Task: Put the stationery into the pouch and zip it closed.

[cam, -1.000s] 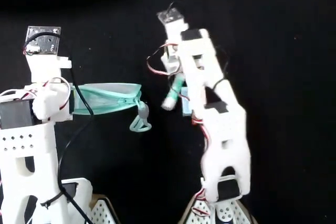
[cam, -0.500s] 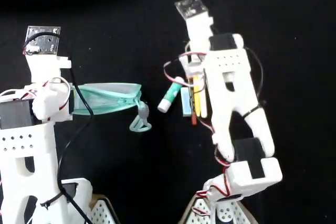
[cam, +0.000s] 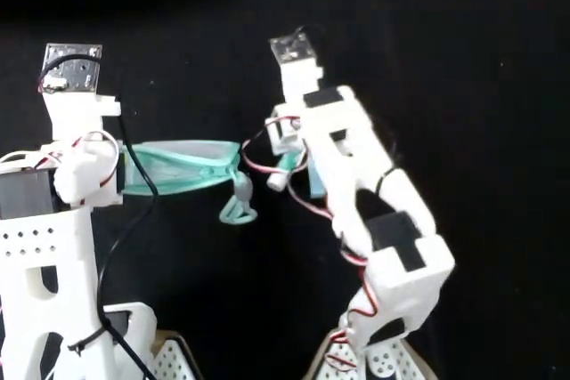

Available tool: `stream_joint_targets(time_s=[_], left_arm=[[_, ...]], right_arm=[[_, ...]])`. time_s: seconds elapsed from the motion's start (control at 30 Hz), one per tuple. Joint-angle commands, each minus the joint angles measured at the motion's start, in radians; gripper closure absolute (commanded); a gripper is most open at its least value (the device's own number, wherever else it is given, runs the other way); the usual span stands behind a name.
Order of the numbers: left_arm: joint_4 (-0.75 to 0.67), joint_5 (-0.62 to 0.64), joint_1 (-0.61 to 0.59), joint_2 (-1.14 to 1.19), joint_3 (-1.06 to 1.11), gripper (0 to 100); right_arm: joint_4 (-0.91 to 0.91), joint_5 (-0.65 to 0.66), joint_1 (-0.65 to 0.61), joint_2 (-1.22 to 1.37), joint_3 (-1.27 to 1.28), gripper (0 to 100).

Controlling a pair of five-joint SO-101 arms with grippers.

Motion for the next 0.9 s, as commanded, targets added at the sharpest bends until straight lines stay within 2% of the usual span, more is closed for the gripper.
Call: stream_joint_targets(time_s=[0.0, 0.23, 0.6, 0.77, 0.87], left_arm=[[0.011, 0.011, -0.013, 0.008, 0.031, 97], [0.011, 0.011, -0.013, 0.008, 0.031, 97], [0.011, 0.009, -0.019, 0.008, 0.031, 97], [0.009, 0.008, -0.021, 0.008, 0.031, 97], [0.009, 0.008, -0.021, 0.008, 0.031, 97]], right_arm=[[-0.014, -0.087, -0.012, 0.005, -0.005, 89.2], [0.077, -0.219, -0.014, 0.048, -0.077, 89.2], [0.244, -0.219, -0.014, 0.344, -0.469, 89.1], [0.339, -0.167, -0.014, 0.507, -0.690, 86.7], [0.377, -0.075, -0.012, 0.567, -0.759, 97.0]])
